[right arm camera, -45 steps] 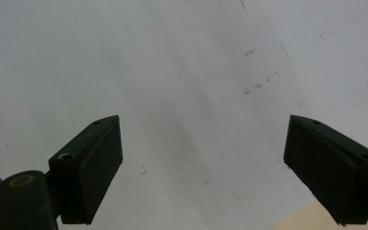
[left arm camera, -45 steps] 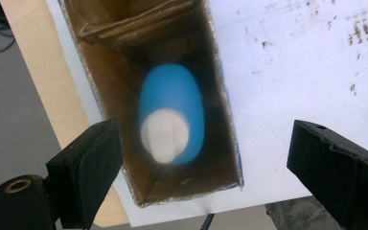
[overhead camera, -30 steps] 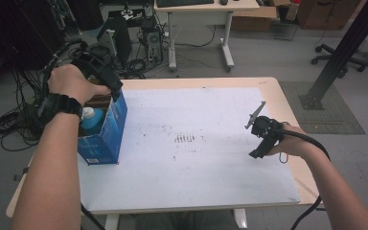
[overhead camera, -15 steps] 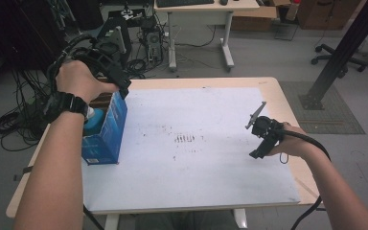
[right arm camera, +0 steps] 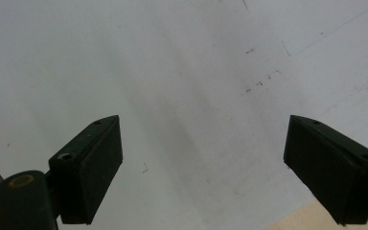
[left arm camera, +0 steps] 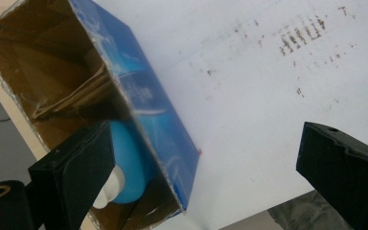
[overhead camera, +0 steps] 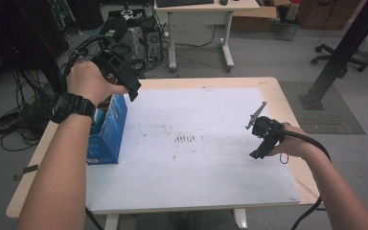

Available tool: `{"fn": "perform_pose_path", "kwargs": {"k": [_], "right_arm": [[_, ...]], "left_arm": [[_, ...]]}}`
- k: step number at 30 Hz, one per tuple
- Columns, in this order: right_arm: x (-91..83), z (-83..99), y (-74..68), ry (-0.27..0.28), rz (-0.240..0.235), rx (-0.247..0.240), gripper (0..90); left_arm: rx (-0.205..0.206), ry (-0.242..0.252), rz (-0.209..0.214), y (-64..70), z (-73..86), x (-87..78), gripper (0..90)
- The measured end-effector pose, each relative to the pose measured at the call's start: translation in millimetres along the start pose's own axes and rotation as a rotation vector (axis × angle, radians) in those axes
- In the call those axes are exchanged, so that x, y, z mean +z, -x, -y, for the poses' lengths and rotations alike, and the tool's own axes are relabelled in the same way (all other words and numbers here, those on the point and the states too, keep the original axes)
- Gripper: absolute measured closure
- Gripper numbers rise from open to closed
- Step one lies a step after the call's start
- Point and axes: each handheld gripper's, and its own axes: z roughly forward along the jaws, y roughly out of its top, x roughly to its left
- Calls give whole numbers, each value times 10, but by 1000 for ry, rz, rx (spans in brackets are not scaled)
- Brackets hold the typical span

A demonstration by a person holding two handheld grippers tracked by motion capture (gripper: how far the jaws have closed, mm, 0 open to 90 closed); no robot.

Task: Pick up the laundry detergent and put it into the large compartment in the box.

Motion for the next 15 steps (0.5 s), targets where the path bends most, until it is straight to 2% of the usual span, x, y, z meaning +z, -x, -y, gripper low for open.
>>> {"fn": "perform_pose_path", "kwargs": {"k": [15], "right_arm": [[0, 9, -9, 0, 2, 2, 134]], "left_arm": [[123, 19, 29, 360, -64, -8, 43]]}}
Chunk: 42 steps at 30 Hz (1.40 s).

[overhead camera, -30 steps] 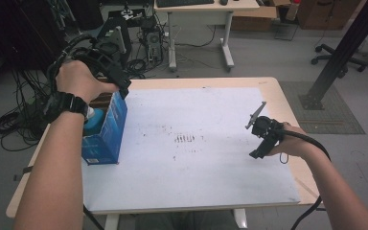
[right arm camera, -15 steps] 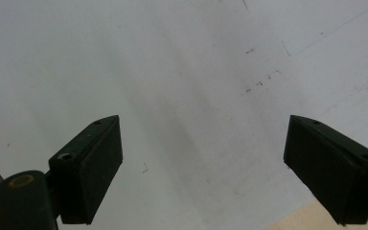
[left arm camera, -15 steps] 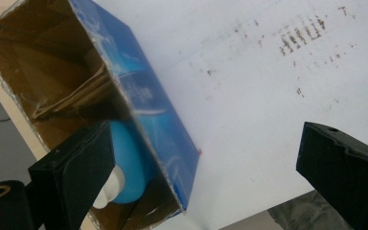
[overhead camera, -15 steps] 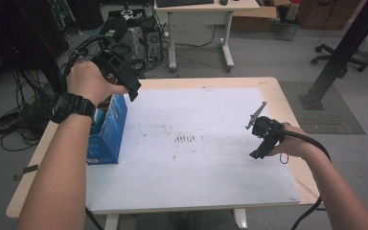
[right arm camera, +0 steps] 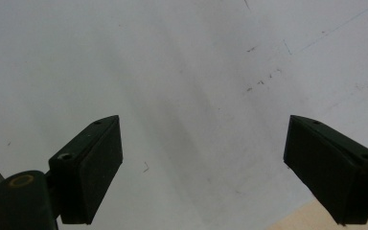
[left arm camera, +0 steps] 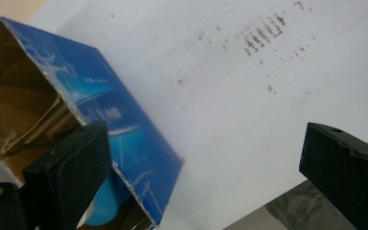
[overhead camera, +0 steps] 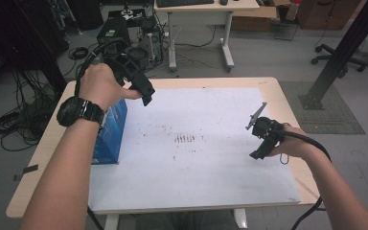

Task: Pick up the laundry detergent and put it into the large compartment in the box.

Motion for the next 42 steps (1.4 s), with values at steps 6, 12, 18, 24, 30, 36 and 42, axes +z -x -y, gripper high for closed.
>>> {"fn": "perform_pose_path", "kwargs": {"k": [6, 12, 18, 24, 30, 36, 42], "right_arm": [[-14, -1, 9, 3, 2, 2, 134], [-26, -20, -1, 2, 2, -7, 134], [-47, -29, -12, 2, 4, -6, 134], [-65, -51, -13, 2, 4, -7, 134], [-87, -40, -11, 4, 8, -9, 134], [-92, -13, -8, -1, 8, -5, 135], [-92, -27, 2, 2, 8, -8, 135]], "left_arm": [[40, 6, 10, 144, -27, 2, 39], [93, 8, 37, 255, -52, 24, 35], [126, 7, 48, 364, -81, 69, 35], [174, -1, 69, 467, -104, 127, 30], [217, 3, 102, 547, -133, 172, 31], [258, 0, 127, 630, -159, 220, 26], [287, -13, 133, 692, -173, 285, 28]]}}
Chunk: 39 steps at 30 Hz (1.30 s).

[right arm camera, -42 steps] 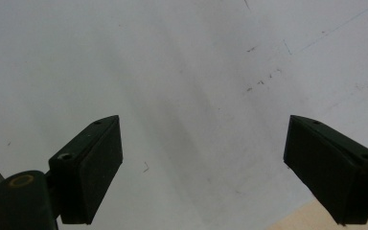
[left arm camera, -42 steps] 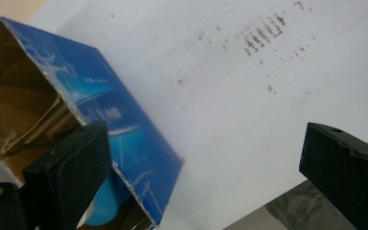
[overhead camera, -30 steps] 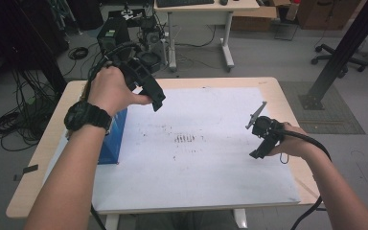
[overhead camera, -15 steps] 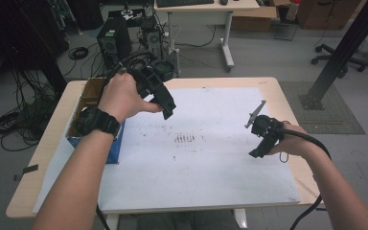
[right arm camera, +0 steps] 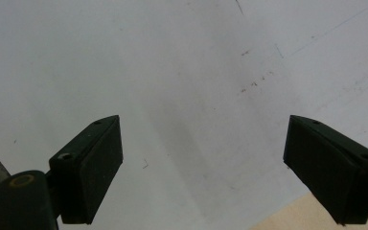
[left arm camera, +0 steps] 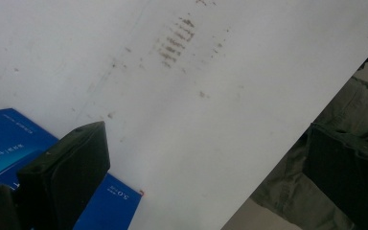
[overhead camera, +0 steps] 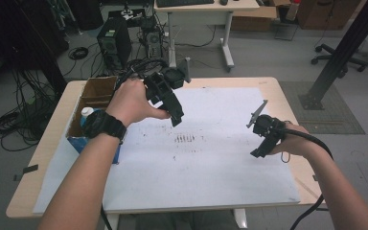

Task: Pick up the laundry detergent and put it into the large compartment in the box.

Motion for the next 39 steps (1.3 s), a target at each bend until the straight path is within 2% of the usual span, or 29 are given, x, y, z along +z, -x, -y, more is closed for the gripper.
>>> {"fn": "perform_pose_path", "kwargs": {"k": [10, 26, 39], "right_arm": [[18, -2, 1, -6, -2, 1, 135], [-17, 17, -28, -4, 3, 8, 135], [-6, 24, -19, -8, 1, 13, 135]], "left_arm": [[27, -6, 27, 71, -31, 153, 31], [54, -1, 40, 139, -27, 185, 32], [50, -8, 40, 114, -23, 222, 33]]}}
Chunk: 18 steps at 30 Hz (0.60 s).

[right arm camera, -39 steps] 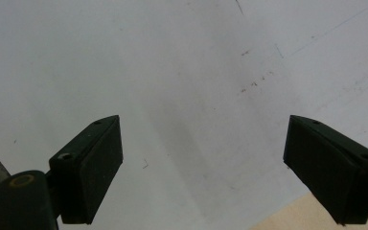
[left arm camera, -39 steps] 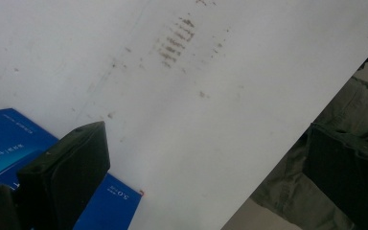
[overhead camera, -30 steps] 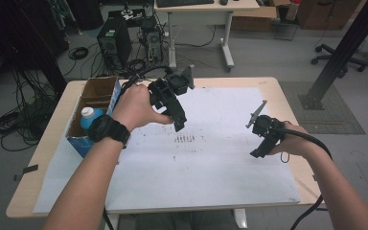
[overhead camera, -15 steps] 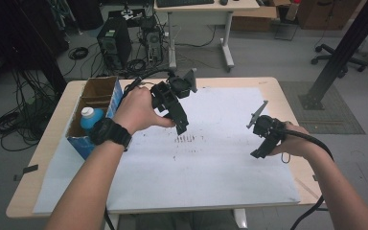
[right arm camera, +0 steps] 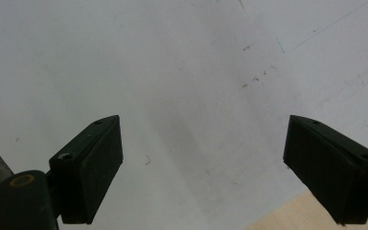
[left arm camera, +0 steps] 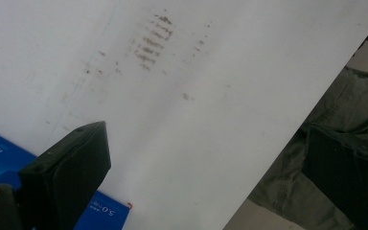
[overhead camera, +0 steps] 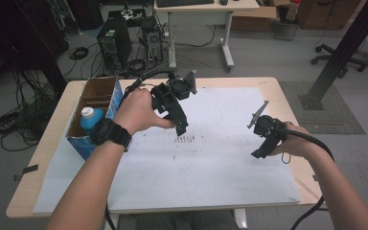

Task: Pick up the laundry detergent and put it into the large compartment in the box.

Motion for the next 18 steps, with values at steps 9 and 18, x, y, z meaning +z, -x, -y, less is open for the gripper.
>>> {"fn": "perform_pose_path", "kwargs": {"k": [9, 18], "right_arm": [[14, 1, -4, -1, -3, -2, 135], [-6, 17, -7, 2, 1, -1, 135]], "left_arm": [[-1, -6, -1, 1, -9, 9, 38], [2, -9, 0, 8, -11, 15, 38]]}}
